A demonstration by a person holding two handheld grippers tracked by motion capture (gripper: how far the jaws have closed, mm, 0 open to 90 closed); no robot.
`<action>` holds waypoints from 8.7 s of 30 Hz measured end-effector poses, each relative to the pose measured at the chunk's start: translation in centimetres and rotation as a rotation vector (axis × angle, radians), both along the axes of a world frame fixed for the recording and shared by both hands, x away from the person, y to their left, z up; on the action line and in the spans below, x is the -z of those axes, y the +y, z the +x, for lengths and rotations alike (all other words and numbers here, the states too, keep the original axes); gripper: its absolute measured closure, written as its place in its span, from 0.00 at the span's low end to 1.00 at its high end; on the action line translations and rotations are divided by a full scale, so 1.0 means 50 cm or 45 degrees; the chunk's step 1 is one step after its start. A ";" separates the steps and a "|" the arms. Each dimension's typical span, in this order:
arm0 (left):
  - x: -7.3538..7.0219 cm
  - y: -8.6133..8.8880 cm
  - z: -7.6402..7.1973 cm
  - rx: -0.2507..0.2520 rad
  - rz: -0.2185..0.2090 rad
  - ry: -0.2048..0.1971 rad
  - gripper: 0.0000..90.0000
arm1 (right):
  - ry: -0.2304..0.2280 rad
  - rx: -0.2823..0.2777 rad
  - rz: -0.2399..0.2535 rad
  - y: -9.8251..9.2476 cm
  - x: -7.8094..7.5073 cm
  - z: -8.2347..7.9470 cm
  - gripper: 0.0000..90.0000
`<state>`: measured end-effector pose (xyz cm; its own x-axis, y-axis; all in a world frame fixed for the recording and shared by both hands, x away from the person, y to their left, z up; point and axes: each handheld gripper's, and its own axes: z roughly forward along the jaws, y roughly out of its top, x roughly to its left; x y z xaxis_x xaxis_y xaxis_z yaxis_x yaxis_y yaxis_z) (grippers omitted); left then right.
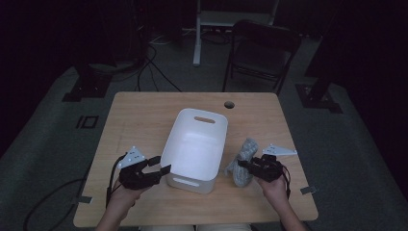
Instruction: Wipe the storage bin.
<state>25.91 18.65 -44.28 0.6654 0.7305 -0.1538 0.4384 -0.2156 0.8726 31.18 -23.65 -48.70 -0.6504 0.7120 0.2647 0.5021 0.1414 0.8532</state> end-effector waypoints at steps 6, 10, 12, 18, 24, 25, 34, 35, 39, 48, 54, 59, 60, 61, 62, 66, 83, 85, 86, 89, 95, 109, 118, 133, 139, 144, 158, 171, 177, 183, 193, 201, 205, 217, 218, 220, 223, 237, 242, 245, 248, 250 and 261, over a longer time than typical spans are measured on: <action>0.001 -0.010 -0.011 0.043 -0.043 0.047 0.48 | -0.001 0.001 0.002 -0.001 0.000 0.000 0.74; 0.001 -0.026 -0.027 0.105 -0.028 0.053 0.48 | -0.004 0.006 0.000 -0.002 -0.001 -0.001 0.74; 0.000 -0.031 -0.032 0.133 -0.035 0.068 0.47 | 0.001 0.006 0.000 -0.003 -0.001 0.000 0.74; -0.008 -0.026 -0.029 0.164 -0.065 0.066 0.46 | -0.001 0.006 0.001 -0.007 -0.003 0.000 0.74; -0.025 -0.007 -0.010 0.168 -0.073 0.010 0.46 | -0.005 0.006 0.009 -0.011 -0.005 -0.001 0.74; -0.028 -0.004 -0.004 0.157 -0.075 0.005 0.46 | -0.004 0.005 0.010 -0.011 -0.005 -0.001 0.74; -0.047 0.015 0.070 0.077 -0.059 -0.083 0.42 | -0.001 0.002 0.007 -0.010 -0.004 0.000 0.73; -0.049 0.016 0.081 0.061 -0.050 -0.097 0.41 | 0.001 0.000 0.007 -0.009 -0.003 0.000 0.73; -0.058 0.014 0.125 0.025 -0.005 -0.136 0.41 | 0.001 0.000 0.005 -0.007 -0.002 0.000 0.73; -0.060 -0.016 0.225 0.014 0.115 -0.160 0.35 | 0.002 -0.006 0.003 -0.007 -0.001 0.000 0.73; -0.060 -0.043 0.288 0.051 0.209 -0.208 0.35 | 0.009 -0.011 0.011 -0.008 0.001 0.000 0.73; -0.059 -0.052 0.324 0.115 0.187 -0.197 0.35 | 0.008 -0.016 0.008 -0.008 0.002 -0.001 0.73; -0.057 -0.053 0.342 0.133 0.177 -0.187 0.35 | 0.011 -0.020 0.007 -0.008 0.004 -0.001 0.73; -0.057 -0.053 0.342 0.133 0.177 -0.187 0.35 | 0.011 -0.020 0.007 -0.008 0.004 -0.001 0.73; -0.057 -0.054 0.352 0.140 0.155 -0.171 0.36 | 0.016 -0.025 0.006 -0.007 0.005 -0.001 0.73; -0.054 -0.058 0.390 0.145 0.177 -0.157 0.36 | 0.014 -0.026 0.005 -0.007 0.006 -0.001 0.73; -0.016 -0.104 0.455 0.271 0.201 -0.098 0.63 | 0.026 -0.027 0.004 -0.012 0.012 0.003 0.73; -0.015 -0.107 0.456 0.276 0.187 -0.101 0.67 | 0.026 -0.028 0.005 -0.014 0.012 0.004 0.73; -0.015 -0.108 0.458 0.306 0.173 -0.088 0.72 | 0.026 -0.025 0.005 -0.014 0.012 0.004 0.73; -0.014 -0.113 0.459 0.320 0.203 -0.083 0.80 | 0.032 -0.017 0.009 -0.017 0.014 0.005 0.73; -0.016 -0.107 0.454 0.308 0.219 -0.079 0.84 | 0.030 -0.009 0.008 -0.020 0.013 0.005 0.73; -0.011 -0.061 0.415 0.270 0.174 -0.058 0.89 | 0.000 0.055 0.053 -0.050 -0.010 0.006 0.73; -0.006 -0.077 0.429 0.288 0.159 -0.053 0.87 | 0.005 0.054 0.039 -0.050 -0.005 0.009 0.73; -0.003 -0.036 0.392 0.157 0.192 -0.083 0.92 | -0.005 0.074 0.040 -0.057 -0.009 0.007 0.73; 0.000 0.000 0.363 0.039 0.171 -0.071 0.95 | -0.014 0.076 0.035 -0.055 -0.012 0.007 0.73; -0.004 0.012 0.362 0.045 0.148 -0.067 0.89 | -0.019 0.076 0.034 -0.052 -0.014 0.007 0.73; -0.013 -0.022 0.398 0.063 0.180 0.000 0.94 | -0.010 0.082 0.041 -0.057 -0.010 0.007 0.73; -0.013 0.008 0.351 -0.215 0.196 0.008 0.97 | -0.021 0.080 0.042 -0.055 -0.014 0.005 0.73; -0.013 0.021 0.311 -0.228 0.196 0.027 0.95 | -0.025 0.069 0.043 -0.049 -0.017 0.003 0.73; -0.013 0.038 0.269 -0.259 0.184 0.056 0.94 | -0.037 0.053 0.039 -0.044 -0.021 -0.001 0.73; -0.001 0.063 0.206 -0.265 0.155 0.046 0.89 | -0.053 0.026 0.046 -0.035 -0.030 -0.008 0.73; 0.000 0.056 0.165 -0.280 0.184 0.022 0.73 | -0.063 0.021 0.057 -0.034 -0.037 -0.011 0.73; 0.002 0.058 0.159 -0.306 0.172 0.006 0.77 | -0.078 0.015 0.066 -0.031 -0.048 -0.010 0.73; 0.012 0.051 0.151 -0.419 0.117 -0.038 0.87 | -0.168 0.028 0.052 -0.006 -0.097 0.025 0.74; 0.013 0.050 0.152 -0.425 0.110 -0.042 0.87 | -0.181 0.033 0.061 -0.004 -0.102 0.031 0.74; 0.012 0.048 0.154 -0.426 0.136 -0.050 0.87 | -0.192 0.040 0.098 0.000 -0.108 0.043 0.74; 0.015 0.046 0.154 -0.432 0.122 -0.055 0.88 | -0.180 0.037 0.151 0.011 -0.105 0.062 0.74; 0.025 0.038 0.164 -0.432 0.129 -0.090 0.88 | -0.162 0.021 0.121 0.042 -0.064 0.084 0.75; 0.027 0.038 0.166 -0.433 0.124 -0.098 0.88 | -0.163 0.029 0.104 0.042 -0.061 0.083 0.76; 0.029 0.037 0.166 -0.424 0.127 -0.110 0.88 | -0.143 0.025 0.121 0.038 -0.057 0.083 0.76; 0.031 0.036 0.168 -0.410 0.134 -0.122 0.86 | -0.142 0.026 0.128 0.037 -0.055 0.082 0.76; 0.032 0.035 0.168 -0.408 0.142 -0.128 0.86 | -0.143 0.025 0.125 0.037 -0.055 0.081 0.76; 0.032 0.032 0.168 -0.416 0.145 -0.127 0.86 | -0.155 0.042 0.100 0.033 -0.050 0.075 0.76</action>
<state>34.30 20.26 -45.87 0.4013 0.9159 -0.0053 0.4141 -0.1763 0.8930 34.92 -21.98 -46.18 -0.6577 0.7138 0.2409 0.3975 0.0572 0.9158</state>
